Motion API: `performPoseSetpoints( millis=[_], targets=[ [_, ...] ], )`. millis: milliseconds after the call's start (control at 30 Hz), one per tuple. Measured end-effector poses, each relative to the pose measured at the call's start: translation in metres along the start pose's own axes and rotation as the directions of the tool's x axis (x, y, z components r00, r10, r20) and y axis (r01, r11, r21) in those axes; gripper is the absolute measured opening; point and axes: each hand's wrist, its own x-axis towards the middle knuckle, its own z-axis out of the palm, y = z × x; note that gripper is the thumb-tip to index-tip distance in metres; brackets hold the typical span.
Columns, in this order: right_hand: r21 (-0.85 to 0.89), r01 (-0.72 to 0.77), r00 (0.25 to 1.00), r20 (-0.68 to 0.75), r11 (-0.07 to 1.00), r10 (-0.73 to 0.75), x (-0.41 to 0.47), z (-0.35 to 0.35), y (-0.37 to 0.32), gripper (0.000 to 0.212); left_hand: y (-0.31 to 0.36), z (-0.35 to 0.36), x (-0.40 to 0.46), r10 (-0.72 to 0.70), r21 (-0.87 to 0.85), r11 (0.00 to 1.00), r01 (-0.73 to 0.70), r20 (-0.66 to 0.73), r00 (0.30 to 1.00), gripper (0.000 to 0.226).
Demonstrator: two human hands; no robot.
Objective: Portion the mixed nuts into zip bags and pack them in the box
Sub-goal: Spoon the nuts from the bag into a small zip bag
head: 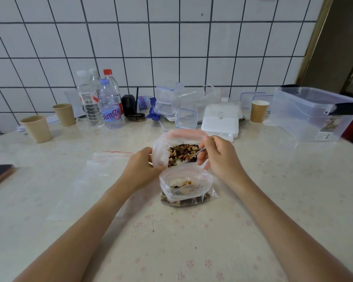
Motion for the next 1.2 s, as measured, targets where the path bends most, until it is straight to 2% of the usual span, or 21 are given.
performPoseSetpoints(
  millis=[167,333,567,800,1000,1200],
  targets=[
    [0.159,-0.189,0.98,0.094,0.969,0.175,-0.001,0.007,0.001,0.033,0.003,0.001,-0.001,-0.003,-0.135,0.991,0.003,-0.005,1.0,0.043],
    [0.297,-0.271,0.962,0.07,0.916,0.263,-0.004,0.009,0.003,0.029,0.004,-0.001,-0.001,-0.044,-0.317,0.947,0.043,0.002,0.999,0.039],
    [0.367,-0.34,0.938,0.062,0.866,0.342,-0.004,0.011,0.007,0.025,0.009,-0.002,-0.002,-0.014,-0.419,0.908,-0.001,-0.033,0.999,0.028],
    [0.386,-0.358,0.93,0.062,0.85,0.363,-0.004,0.009,0.005,0.028,0.008,-0.002,-0.001,-0.015,-0.409,0.912,-0.025,-0.095,0.995,0.03],
    [0.398,-0.34,0.933,0.029,0.852,0.359,-0.004,0.009,0.001,0.029,0.005,-0.003,0.002,-0.023,-0.312,0.95,-0.02,-0.133,0.991,0.036],
    [0.445,-0.278,0.946,-0.028,0.851,0.323,-0.002,0.005,-0.003,0.031,0.006,-0.011,0.002,-0.048,-0.279,0.96,0.001,-0.16,0.986,0.034]
  ],
)
